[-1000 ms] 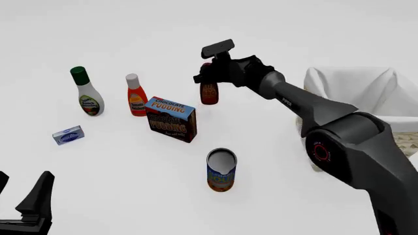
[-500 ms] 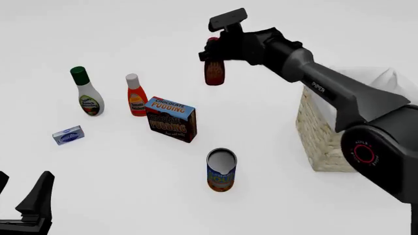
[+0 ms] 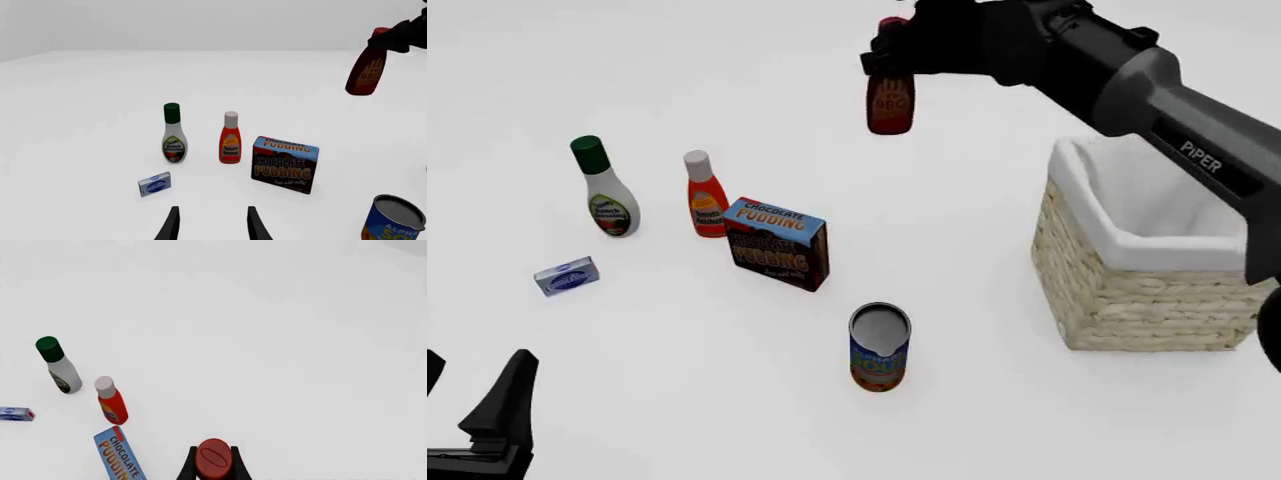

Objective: Pick the bbq sauce and place it in the basket.

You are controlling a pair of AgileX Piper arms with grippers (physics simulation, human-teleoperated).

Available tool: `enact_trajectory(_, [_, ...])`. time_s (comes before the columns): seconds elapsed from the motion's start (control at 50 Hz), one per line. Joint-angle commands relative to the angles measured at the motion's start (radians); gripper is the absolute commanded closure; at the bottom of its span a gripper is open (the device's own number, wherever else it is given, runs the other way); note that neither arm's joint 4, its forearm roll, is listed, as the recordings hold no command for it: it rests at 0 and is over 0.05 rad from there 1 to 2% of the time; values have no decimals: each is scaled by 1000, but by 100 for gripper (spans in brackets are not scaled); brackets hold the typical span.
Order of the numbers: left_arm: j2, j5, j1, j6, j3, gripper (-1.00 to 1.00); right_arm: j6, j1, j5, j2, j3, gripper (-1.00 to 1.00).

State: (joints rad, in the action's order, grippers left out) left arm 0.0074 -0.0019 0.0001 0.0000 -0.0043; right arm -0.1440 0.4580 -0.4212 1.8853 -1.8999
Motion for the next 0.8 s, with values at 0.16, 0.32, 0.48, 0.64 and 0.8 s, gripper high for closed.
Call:
enact_trajectory(0.16, [0,0,0,0,0,-100,-3,-41,-18,-128,35,100])
enact_trajectory(0.32, [0,0,0,0,0,-100,-10,-58,-12,-182,86,100])
enact_trajectory(0.48, [0,0,0,0,0,-100,-17,-89,-16,-242,125,100])
enact_trajectory(0.64, [0,0,0,0,0,-100,-34,-141,-19,-302,169,100])
enact_trajectory(0.8, [0,0,0,0,0,-100,-44,-211,-32,-369,203,100])
